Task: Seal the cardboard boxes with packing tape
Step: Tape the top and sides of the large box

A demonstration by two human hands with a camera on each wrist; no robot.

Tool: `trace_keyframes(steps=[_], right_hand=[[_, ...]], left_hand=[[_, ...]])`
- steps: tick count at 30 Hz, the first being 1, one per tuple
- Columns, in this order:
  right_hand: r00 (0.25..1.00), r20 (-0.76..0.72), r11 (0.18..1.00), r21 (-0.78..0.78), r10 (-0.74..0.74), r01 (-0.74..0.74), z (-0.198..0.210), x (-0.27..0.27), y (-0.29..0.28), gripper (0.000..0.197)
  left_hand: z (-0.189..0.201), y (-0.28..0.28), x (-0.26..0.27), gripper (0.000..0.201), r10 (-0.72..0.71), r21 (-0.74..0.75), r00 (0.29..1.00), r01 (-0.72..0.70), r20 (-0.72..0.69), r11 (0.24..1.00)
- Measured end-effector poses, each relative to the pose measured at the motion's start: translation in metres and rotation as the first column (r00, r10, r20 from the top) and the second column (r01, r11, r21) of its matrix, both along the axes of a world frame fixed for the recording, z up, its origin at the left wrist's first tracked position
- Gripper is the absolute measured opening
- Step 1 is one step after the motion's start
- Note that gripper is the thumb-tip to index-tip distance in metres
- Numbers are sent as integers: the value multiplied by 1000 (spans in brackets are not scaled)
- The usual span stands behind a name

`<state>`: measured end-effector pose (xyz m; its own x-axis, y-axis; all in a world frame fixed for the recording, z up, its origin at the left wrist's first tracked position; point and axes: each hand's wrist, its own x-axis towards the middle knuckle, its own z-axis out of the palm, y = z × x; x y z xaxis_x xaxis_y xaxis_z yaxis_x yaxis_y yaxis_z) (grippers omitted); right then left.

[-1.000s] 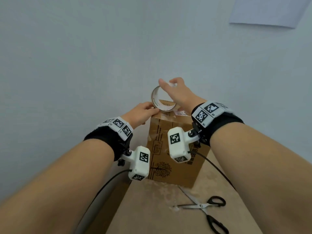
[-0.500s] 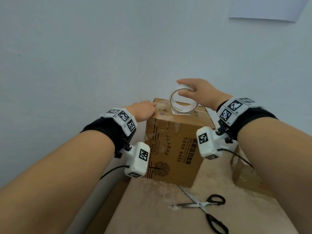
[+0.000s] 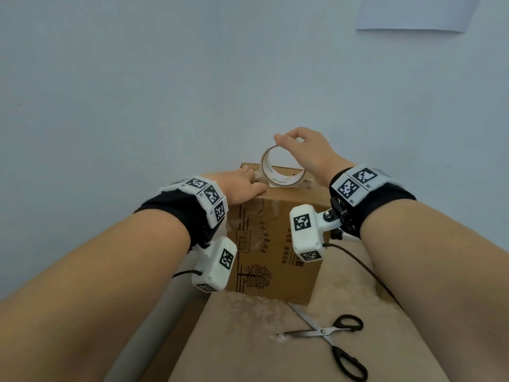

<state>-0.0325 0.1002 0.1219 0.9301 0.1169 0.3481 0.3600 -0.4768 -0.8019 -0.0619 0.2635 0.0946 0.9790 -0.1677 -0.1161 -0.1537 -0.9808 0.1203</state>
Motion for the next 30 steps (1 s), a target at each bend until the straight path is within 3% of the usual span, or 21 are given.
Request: trace_keyframes(steps=[5,9,13,16,18,23,27,30], right_hand=[[992,112,955,-283,-55,85,20,-4,-18,33],[969,209,739,-631,-132,237,21,-10,-44,35],[976,109,747,-629,-190,216,21,-9,-52,45],[991,-31,884,-458,-126,98,19,-9,-57,60],[995,-45,940,-333,-94,74,10,-8,-59,60],[985,5,962,-214,-174,171,-6,-1,-62,55],[977,75,924,-319,-199,213,-3,4,-60,46],[967,117,835,-488,-226,254,7,3,-58,46]], left_hand=[[-2,0,4,61,-1,-9,1000,1,5,1000],[-1,-5,4,63,-24,6,1000,24,3,1000],[1,-9,6,53,-23,35,1000,23,5,999],[1,-11,9,47,4,64,1000,-3,-10,998],[1,-16,12,55,1,120,1000,1,-18,993],[-2,-48,20,81,-24,186,999,19,28,982],[-8,-45,22,73,-32,122,999,28,27,992],[-6,-36,18,69,-56,81,998,54,25,995]])
